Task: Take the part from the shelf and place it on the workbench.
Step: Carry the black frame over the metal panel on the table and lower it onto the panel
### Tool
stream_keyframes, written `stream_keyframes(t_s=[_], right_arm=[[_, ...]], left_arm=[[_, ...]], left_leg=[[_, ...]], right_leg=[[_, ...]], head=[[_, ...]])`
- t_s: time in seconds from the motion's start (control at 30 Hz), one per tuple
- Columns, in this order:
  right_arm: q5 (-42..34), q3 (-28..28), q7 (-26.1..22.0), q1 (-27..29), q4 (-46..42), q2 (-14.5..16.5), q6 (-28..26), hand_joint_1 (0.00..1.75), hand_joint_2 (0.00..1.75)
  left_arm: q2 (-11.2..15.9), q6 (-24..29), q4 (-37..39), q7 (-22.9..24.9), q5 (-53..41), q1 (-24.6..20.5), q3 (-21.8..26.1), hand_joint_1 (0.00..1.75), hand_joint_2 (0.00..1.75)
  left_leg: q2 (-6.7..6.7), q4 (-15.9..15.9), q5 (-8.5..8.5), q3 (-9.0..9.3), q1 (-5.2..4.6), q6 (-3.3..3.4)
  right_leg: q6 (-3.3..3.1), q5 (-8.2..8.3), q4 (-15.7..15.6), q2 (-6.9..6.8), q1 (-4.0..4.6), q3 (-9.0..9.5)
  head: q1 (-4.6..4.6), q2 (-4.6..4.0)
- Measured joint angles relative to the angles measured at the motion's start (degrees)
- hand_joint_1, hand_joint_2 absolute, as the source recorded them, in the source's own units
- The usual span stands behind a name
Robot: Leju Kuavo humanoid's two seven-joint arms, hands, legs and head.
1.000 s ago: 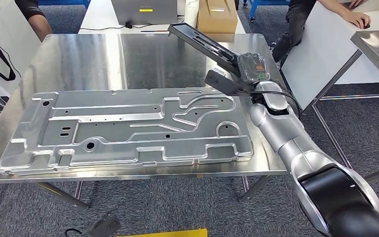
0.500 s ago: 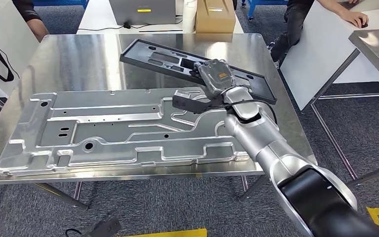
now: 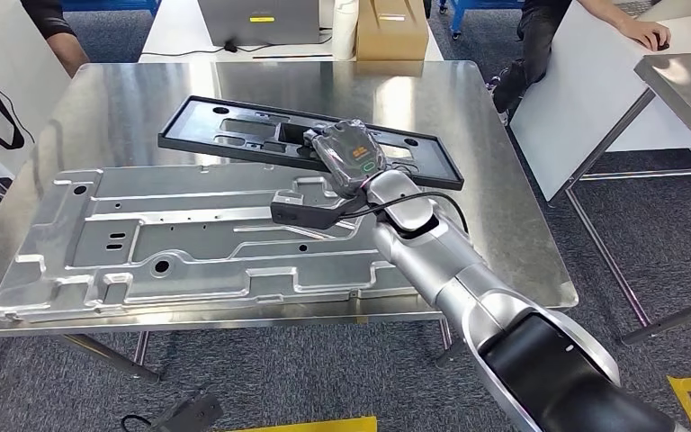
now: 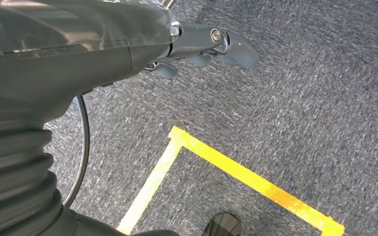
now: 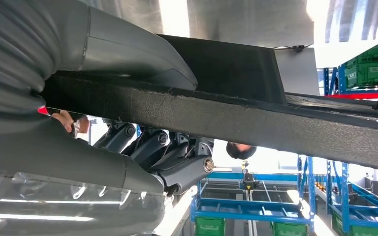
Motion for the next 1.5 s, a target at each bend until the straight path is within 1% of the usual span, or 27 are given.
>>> stream_keyframes(t_s=[0.23,0.37,0.47,0.6,0.77,1.07,1.13,1.2,1.27,1.3,1.37,1.4,1.43,1.5], right_arm=[[-0.1,0.0,0.3,0.3,0.1,-0.3,0.1,1.75,1.75],[-0.2,0.0,0.4,0.3,0.1,-0.5,0.1,0.0,0.0],[-0.1,0.0,0.4,0.3,0.1,-0.5,0.2,0.0,0.0],[0.1,0.0,0.3,0.4,0.1,-0.5,0.3,0.0,0.0],[0.5,0.0,0.1,0.4,0.1,-0.5,0.6,0.0,0.0],[1.1,-0.3,0.0,0.3,0.1,-0.5,1.1,0.0,0.0],[1.3,-0.4,0.5,0.2,0.1,-0.5,1.2,0.0,0.0],[1.5,-0.4,2.2,-0.1,0.1,-0.5,2.3,0.0,0.0],[1.2,-0.7,5.3,-0.7,0.1,-0.5,6.0,0.0,0.0],[0.7,-0.8,7.5,-1.1,0.1,-0.6,9.5,0.0,0.0],[-0.7,-1.6,13.0,-2.3,0.4,-0.7,18.7,0.0,0.0],[-1.4,-2.1,15.8,-3.0,0.6,-0.9,22.5,0.0,0.0],[-2.0,-2.8,18.1,-3.8,0.8,-1.2,24.8,0.0,0.0],[-2.6,-4.0,20.5,-5.2,0.9,-2.0,25.1,0.0,0.0]], left_arm=[[0.0,0.1,0.0,-0.1,0.3,0.1,0.0,0.0,1.75],[0.1,0.1,0.0,-0.1,0.6,0.1,0.0,0.0,1.75],[0.1,0.4,0.0,-0.5,0.4,0.1,0.0,0.0,1.75],[0.1,0.7,0.0,0.2,0.1,0.0,-0.2,0.0,0.0],[0.1,-0.7,0.0,2.5,1.2,-0.1,-0.1,0.0,0.0],[0.1,-1.8,0.0,2.7,1.9,-0.2,0.2,0.0,0.0],[0.1,-1.8,0.0,2.7,2.1,-0.2,0.3,0.0,0.0],[0.1,-1.8,0.0,2.8,2.3,-0.2,0.4,0.0,0.0],[0.1,-1.8,0.0,2.8,2.7,-0.2,0.6,0.0,0.0],[0.1,-1.8,0.0,2.8,2.9,-0.2,0.7,0.0,0.0],[0.1,-1.8,0.0,2.7,3.2,-0.2,0.9,0.0,0.0],[0.1,-1.8,0.0,2.6,3.4,-0.2,0.9,0.0,0.0],[0.2,-1.9,0.0,2.6,3.5,-0.2,0.9,0.0,0.0],[0.2,-1.9,0.0,2.6,3.6,-0.2,1.0,0.0,0.0]], left_leg=[[0.0,0.0,0.0,0.0,-0.01,-0.01],[0.0,0.0,0.0,0.0,-0.01,-0.01],[0.0,0.0,0.0,0.0,-0.01,-0.01],[-0.01,0.0,0.0,0.0,-0.01,-0.01],[-0.01,0.0,0.0,0.0,-0.01,-0.01],[0.0,0.0,0.0,0.01,-0.01,-0.01],[0.0,0.0,0.0,0.01,-0.01,-0.01],[0.0,0.0,0.0,0.01,-0.01,-0.01],[0.0,0.0,0.0,0.02,-0.01,-0.02],[0.0,0.0,0.0,0.02,-0.01,-0.02],[-0.01,0.0,0.01,0.02,-0.01,-0.02],[-0.02,0.0,0.01,0.02,-0.01,-0.02],[-0.02,0.0,0.02,0.02,-0.01,-0.02],[0.0,0.0,0.02,0.02,-0.02,-0.02]], right_leg=[[0.0,0.0,0.0,0.0,0.04,-0.01],[0.0,0.0,0.0,0.0,0.05,-0.01],[0.0,0.0,0.0,0.0,0.05,-0.01],[0.0,0.0,0.0,0.0,0.05,-0.01],[0.0,0.0,0.0,0.0,0.05,0.0],[0.0,0.0,0.0,0.0,0.06,0.0],[0.0,0.0,0.0,0.0,0.06,0.0],[0.0,0.0,0.0,0.0,0.06,0.0],[0.0,0.0,0.0,0.0,0.06,0.0],[0.0,0.0,0.0,0.0,0.06,0.0],[-0.01,0.0,0.0,-0.01,0.06,0.0],[-0.01,0.01,0.0,-0.01,0.05,0.0],[-0.01,0.01,0.0,-0.01,0.05,0.0],[-0.01,0.02,0.0,0.01,0.04,0.0]], head=[[-0.01,0.0],[-0.02,0.0],[-0.05,0.0],[-0.13,0.0],[-0.26,0.0],[-0.3,0.0],[-0.31,0.0],[-0.31,0.0],[-0.31,0.0],[-0.32,0.0],[-0.35,0.0],[-0.37,0.0],[-0.37,0.0],[-0.37,0.0]])
